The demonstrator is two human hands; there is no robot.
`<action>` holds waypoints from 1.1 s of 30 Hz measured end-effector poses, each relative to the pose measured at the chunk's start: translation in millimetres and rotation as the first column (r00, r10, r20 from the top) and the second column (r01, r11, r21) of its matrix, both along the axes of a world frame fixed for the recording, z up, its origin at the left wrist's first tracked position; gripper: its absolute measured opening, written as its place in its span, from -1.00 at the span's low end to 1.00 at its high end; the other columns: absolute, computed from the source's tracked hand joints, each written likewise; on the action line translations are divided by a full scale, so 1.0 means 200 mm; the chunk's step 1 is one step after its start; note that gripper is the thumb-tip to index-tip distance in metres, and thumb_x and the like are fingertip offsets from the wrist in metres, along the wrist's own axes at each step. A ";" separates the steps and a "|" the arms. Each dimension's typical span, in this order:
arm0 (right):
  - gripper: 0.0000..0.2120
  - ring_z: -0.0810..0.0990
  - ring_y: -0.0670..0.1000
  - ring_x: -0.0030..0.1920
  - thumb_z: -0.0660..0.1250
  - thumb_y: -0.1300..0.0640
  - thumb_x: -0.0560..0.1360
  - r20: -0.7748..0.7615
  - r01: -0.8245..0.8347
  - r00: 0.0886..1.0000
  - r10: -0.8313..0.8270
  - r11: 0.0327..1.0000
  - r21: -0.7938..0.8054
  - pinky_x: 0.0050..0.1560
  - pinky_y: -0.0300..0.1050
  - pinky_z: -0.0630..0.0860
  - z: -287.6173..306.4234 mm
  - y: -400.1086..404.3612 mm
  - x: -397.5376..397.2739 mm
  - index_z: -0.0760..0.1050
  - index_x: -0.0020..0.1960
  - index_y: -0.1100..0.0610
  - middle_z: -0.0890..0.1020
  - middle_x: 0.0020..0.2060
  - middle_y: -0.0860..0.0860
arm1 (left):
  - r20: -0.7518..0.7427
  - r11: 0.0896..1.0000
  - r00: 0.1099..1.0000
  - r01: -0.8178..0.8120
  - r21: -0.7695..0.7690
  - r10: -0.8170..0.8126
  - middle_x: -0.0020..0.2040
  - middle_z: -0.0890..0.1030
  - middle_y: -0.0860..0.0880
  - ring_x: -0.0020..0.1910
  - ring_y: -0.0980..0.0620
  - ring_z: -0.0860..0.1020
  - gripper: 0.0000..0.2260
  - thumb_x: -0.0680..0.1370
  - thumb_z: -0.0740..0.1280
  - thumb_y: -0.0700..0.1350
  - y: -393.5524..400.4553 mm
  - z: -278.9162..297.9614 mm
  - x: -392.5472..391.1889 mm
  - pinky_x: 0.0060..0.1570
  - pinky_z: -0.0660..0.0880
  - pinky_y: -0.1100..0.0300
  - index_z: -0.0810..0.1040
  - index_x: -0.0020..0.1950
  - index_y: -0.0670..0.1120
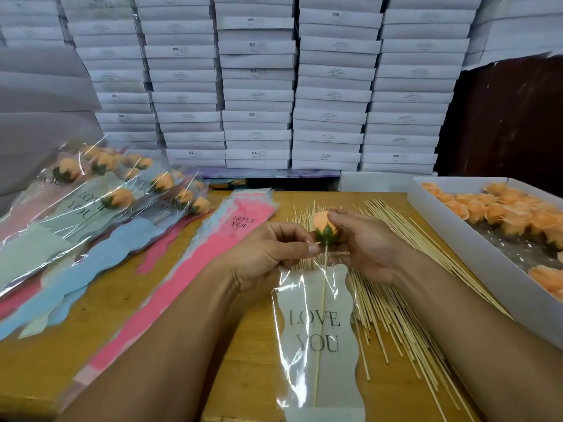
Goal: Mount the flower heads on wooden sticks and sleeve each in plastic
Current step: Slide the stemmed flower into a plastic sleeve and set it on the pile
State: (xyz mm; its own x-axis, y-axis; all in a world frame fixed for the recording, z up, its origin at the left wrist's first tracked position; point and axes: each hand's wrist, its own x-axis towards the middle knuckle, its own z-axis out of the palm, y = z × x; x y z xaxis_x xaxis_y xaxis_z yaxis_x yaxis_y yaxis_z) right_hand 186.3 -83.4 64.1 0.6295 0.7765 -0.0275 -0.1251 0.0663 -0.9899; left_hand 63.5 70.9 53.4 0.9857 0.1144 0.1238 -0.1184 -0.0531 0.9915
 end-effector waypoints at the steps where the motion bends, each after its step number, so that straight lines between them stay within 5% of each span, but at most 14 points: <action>1: -0.79 0.66 0.08 -0.17 0.27 0.11 0.65 0.009 0.013 1.000 -0.013 1.000 -0.004 -0.23 -0.01 0.58 0.00 0.00 0.00 0.54 0.23 0.16 0.72 -0.13 0.13 | 0.016 1.000 1.000 -0.006 0.000 0.006 -0.39 0.56 0.07 -0.43 0.16 0.41 -0.91 0.39 0.52 -0.18 0.00 0.00 0.00 -0.37 0.37 0.34 0.68 -0.25 -0.01; 4: -0.84 0.64 0.09 -0.15 0.31 0.10 0.63 0.104 0.050 0.994 -0.045 0.998 -0.046 -0.05 0.07 0.52 -0.01 0.00 0.00 0.56 0.14 0.15 0.70 -0.14 0.09 | 0.056 0.999 0.997 -0.053 -0.008 0.053 -0.35 0.57 0.04 -0.40 0.13 0.40 -0.92 0.37 0.53 -0.16 -0.01 0.00 0.01 -0.35 0.35 0.30 0.67 -0.26 -0.02; 14: -0.55 0.60 -0.01 -0.27 0.16 -0.25 0.63 0.199 -0.029 0.978 0.057 0.990 -0.139 -0.15 0.01 0.42 -0.02 0.02 -0.03 0.58 -0.01 0.12 0.68 -0.26 0.06 | 0.123 0.987 0.980 -0.151 -0.051 0.156 -0.32 0.55 -0.05 -0.39 0.06 0.38 -0.90 0.37 0.51 -0.14 -0.01 0.00 0.01 -0.34 0.33 0.15 0.62 -0.22 -0.11; 18: -0.57 0.64 -0.03 -0.27 0.32 -0.31 0.47 0.195 -0.110 0.972 0.130 0.988 -0.106 -0.30 -0.11 0.53 -0.01 0.01 -0.04 0.63 -0.14 0.07 0.68 -0.26 0.03 | 0.141 0.982 0.972 -0.180 -0.060 0.186 -0.32 0.56 -0.04 -0.43 0.11 0.43 -0.83 0.36 0.50 -0.14 -0.03 0.01 0.01 -0.40 0.39 0.27 0.58 -0.18 -0.18; 22: -0.57 0.64 -0.03 -0.31 0.55 -0.11 0.27 0.147 -0.220 0.962 0.232 0.971 -0.094 -0.34 -0.16 0.55 -0.01 0.00 -0.04 0.59 -0.01 0.15 0.68 -0.24 0.05 | 0.153 0.979 0.968 -0.194 -0.061 0.201 -0.36 0.53 0.02 -0.43 0.11 0.38 -0.90 0.38 0.50 -0.18 -0.02 -0.01 0.03 -0.42 0.37 0.30 0.60 -0.21 -0.13; 26: -0.69 0.64 0.00 -0.31 0.55 0.13 0.28 0.102 -0.260 0.956 0.275 0.956 -0.134 -0.27 -0.11 0.58 -0.01 -0.01 -0.03 0.56 -0.04 0.16 0.68 -0.25 0.06 | 0.137 0.974 0.965 -0.219 -0.055 0.225 -0.30 0.58 0.01 -0.35 0.09 0.47 -0.91 0.35 0.54 -0.13 -0.03 -0.01 0.03 -0.32 0.41 0.23 0.65 -0.24 -0.04; 28: -0.75 0.63 0.04 -0.30 0.54 0.17 0.27 0.085 -0.234 0.966 0.244 0.966 -0.105 -0.22 -0.04 0.55 -0.01 -0.01 -0.02 0.59 -0.10 0.16 0.68 -0.26 0.09 | 0.098 0.968 0.964 -0.240 -0.070 0.246 -0.11 0.62 -0.04 -0.16 0.00 0.57 -0.77 0.34 0.55 -0.07 -0.04 -0.01 0.04 -0.22 0.50 0.16 0.67 -0.05 -0.05; 31: -0.82 0.64 0.04 -0.28 0.52 0.18 0.29 0.061 -0.162 0.985 0.164 0.986 -0.031 -0.27 -0.05 0.61 0.01 -0.02 0.00 0.58 -0.15 0.15 0.67 -0.25 0.09 | -0.041 0.950 0.966 -0.257 -0.175 0.254 0.23 0.57 -0.22 0.14 -0.06 0.61 -0.28 0.23 0.63 0.12 -0.04 0.00 0.03 -0.17 0.58 0.18 0.52 0.34 -0.03; 33: -0.85 0.63 0.03 -0.27 0.49 0.20 0.31 0.036 -0.091 0.995 0.091 0.996 0.008 -0.25 -0.04 0.60 0.01 -0.02 0.01 0.57 -0.16 0.16 0.66 -0.22 0.09 | -0.130 0.935 0.975 -0.211 -0.284 0.180 0.20 0.56 -0.34 0.08 -0.01 0.63 -0.18 0.17 0.67 0.15 -0.04 0.00 0.02 -0.23 0.60 0.17 0.52 0.34 -0.11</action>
State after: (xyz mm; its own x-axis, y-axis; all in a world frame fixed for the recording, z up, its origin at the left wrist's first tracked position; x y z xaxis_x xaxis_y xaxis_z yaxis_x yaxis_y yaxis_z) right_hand 188.9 -87.7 67.0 0.5568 0.8306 0.0014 -0.0961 0.0661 -0.9932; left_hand 67.5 63.7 53.1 0.9457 0.3221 -0.0434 -0.0339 0.2306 0.9725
